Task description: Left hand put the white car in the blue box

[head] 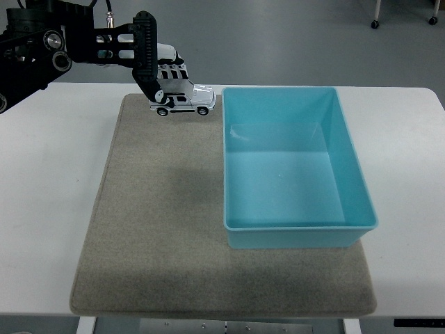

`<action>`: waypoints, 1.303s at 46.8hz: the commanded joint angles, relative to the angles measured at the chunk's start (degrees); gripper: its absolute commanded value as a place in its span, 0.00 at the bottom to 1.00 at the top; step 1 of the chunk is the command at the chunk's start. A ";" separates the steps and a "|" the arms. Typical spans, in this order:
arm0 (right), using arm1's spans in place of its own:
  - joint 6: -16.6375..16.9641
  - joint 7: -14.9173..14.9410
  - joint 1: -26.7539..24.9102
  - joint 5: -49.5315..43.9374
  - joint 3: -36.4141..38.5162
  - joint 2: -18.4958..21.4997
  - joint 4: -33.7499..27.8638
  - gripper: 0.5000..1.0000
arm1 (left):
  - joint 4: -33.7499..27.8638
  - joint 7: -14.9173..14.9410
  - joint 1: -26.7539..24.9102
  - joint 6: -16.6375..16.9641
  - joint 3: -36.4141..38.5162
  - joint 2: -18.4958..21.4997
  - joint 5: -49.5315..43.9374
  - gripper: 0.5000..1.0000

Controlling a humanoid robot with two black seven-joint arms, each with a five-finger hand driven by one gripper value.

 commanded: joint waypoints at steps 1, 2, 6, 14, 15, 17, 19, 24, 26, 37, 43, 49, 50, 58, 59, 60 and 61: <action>0.00 -0.03 0.00 0.00 0.00 0.00 0.00 0.87 | 0.01 -0.09 -1.23 0.03 -0.06 -0.57 -0.02 0.00; 0.00 0.05 0.01 0.00 0.00 0.00 0.00 0.87 | 0.01 -0.09 -1.32 0.03 -0.06 -0.74 -0.02 0.00; 0.00 -0.03 -0.08 0.00 0.00 0.00 0.00 0.87 | -0.08 -0.09 -1.84 0.03 -0.49 -1.09 -0.02 0.00; 0.00 0.05 0.01 0.00 0.00 0.00 0.00 0.87 | -0.17 -0.26 -2.37 0.11 -0.58 -3.91 -0.02 0.00; 0.00 0.05 0.01 0.00 0.00 0.00 0.00 0.87 | -0.17 -0.35 -2.55 0.12 -0.58 -4.17 -0.02 0.00; 0.00 0.05 0.01 0.00 0.00 0.00 0.00 0.87 | -0.17 -0.35 -2.55 0.12 -0.58 -5.13 -0.02 0.00; 0.00 0.05 0.01 0.00 0.00 0.00 0.00 0.87 | -0.17 -0.35 -2.55 0.12 -0.58 -6.01 -0.02 0.00; 0.00 -0.03 0.01 0.00 0.00 0.00 0.00 0.87 | -0.17 -0.44 -2.55 0.12 -0.58 -7.60 0.07 0.00; 0.00 0.05 0.01 0.00 0.00 0.00 0.00 0.87 | -0.17 -0.35 -2.55 0.12 -0.58 -8.39 0.07 0.00; 0.00 -0.03 0.01 0.00 0.00 0.00 0.00 0.87 | -0.17 -0.44 -2.37 1.61 -0.58 -12.43 0.07 0.00; 0.00 0.05 0.01 0.00 0.00 0.00 0.00 0.87 | 0.01 -0.44 -2.02 2.40 -0.58 -14.01 0.07 0.00; 0.00 -0.03 -0.08 0.00 0.00 0.00 0.00 0.87 | 0.18 -0.44 -0.97 3.01 -0.58 -16.03 0.24 0.00; 0.00 0.05 0.00 0.00 0.00 0.00 0.00 0.87 | 0.18 -0.44 -0.71 3.19 -0.58 -16.30 0.24 0.00; 0.00 -0.03 0.01 0.00 0.00 0.00 0.00 0.87 | 0.36 -0.35 2.28 3.45 -0.50 -17.53 0.95 0.01; 0.00 0.05 0.01 0.00 0.00 0.00 0.00 0.87 | 0.36 -0.35 2.63 3.63 -0.41 -17.53 1.03 0.01; 0.00 0.05 0.01 0.00 0.00 0.00 0.00 0.87 | 0.36 -0.35 2.81 3.80 -0.41 -17.62 1.03 0.01; 0.00 -0.03 0.01 0.00 0.00 0.00 0.00 0.87 | 0.36 -0.35 3.07 3.98 -0.32 -17.71 1.12 0.01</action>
